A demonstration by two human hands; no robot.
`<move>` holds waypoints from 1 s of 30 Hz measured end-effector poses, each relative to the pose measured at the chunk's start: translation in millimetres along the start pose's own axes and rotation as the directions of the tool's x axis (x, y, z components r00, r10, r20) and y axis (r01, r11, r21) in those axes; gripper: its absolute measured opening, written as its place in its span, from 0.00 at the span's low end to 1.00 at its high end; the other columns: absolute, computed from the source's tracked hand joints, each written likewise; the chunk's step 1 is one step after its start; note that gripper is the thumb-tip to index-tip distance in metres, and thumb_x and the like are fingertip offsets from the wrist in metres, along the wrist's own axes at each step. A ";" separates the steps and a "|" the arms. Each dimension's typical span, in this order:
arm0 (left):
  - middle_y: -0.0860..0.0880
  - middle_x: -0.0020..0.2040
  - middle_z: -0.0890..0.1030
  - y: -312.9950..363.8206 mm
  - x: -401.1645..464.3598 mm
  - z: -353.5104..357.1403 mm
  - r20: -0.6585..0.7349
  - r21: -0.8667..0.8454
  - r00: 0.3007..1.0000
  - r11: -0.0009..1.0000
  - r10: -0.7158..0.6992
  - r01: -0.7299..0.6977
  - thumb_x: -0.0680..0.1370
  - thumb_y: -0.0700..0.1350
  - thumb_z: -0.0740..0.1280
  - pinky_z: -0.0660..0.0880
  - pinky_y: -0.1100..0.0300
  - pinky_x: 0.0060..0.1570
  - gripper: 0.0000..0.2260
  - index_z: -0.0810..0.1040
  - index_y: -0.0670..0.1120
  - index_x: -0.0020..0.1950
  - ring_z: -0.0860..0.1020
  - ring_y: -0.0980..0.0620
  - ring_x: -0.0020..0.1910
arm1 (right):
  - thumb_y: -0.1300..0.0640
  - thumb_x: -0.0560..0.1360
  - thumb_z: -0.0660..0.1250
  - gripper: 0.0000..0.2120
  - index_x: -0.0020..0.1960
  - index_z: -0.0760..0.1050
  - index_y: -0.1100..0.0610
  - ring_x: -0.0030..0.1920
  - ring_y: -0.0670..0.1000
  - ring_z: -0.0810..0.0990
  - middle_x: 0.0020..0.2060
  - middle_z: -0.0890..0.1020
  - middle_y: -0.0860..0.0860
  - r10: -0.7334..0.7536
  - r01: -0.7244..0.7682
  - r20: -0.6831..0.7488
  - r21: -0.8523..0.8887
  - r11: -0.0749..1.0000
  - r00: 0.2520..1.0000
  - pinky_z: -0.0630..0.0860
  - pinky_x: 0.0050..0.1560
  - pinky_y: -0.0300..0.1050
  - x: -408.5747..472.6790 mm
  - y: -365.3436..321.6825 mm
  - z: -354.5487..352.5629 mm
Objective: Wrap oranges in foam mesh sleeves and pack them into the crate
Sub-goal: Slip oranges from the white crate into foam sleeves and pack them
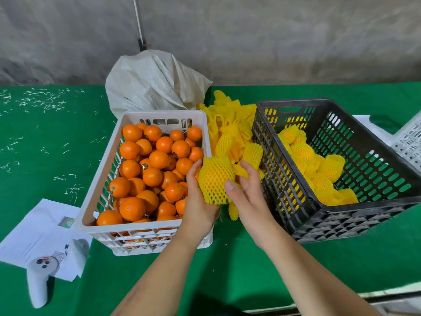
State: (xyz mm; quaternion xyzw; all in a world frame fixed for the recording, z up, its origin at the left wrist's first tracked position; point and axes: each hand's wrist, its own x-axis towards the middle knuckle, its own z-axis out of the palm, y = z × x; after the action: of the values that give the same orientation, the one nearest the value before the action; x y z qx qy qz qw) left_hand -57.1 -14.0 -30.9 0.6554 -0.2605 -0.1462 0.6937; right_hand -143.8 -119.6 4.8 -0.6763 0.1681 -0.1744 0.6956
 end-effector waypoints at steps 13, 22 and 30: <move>0.56 0.65 0.72 7.1 -3.7 -1.9 0.210 0.110 0.973 0.991 -0.093 0.071 0.81 0.43 0.72 0.79 0.60 0.54 0.35 0.58 0.61 0.80 0.76 0.51 0.46 | 0.49 0.71 0.76 0.40 0.75 0.58 0.34 0.60 0.33 0.75 0.64 0.73 0.38 -0.076 -0.010 -0.341 -0.244 0.970 0.937 0.74 0.53 0.30 46.0 -28.3 -83.5; 0.54 0.60 0.79 6.9 7.1 -3.0 0.228 -0.010 0.959 0.984 -0.169 0.176 0.84 0.44 0.67 0.74 0.73 0.55 0.16 0.75 0.56 0.72 0.79 0.61 0.58 | 0.37 0.77 0.64 0.36 0.79 0.57 0.50 0.67 0.61 0.74 0.76 0.60 0.51 -0.001 -0.411 -0.598 -0.552 0.726 0.802 0.74 0.61 0.58 61.5 0.2 -152.4; 0.52 0.55 0.83 2.3 5.2 -1.3 0.115 -0.003 0.983 0.990 -0.142 0.143 0.83 0.47 0.66 0.74 0.73 0.57 0.13 0.79 0.52 0.67 0.80 0.58 0.58 | 0.44 0.82 0.58 0.30 0.80 0.56 0.52 0.72 0.58 0.70 0.76 0.66 0.54 -0.075 -0.218 -0.237 -0.954 0.205 0.969 0.71 0.68 0.59 60.3 1.2 -130.6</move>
State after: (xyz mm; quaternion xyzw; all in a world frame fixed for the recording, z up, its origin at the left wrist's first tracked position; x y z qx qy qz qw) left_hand -52.4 -15.5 -27.8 0.6590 -0.2513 -0.2342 0.6691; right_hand -152.0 -263.1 0.0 -0.9283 0.3511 -0.0743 0.0972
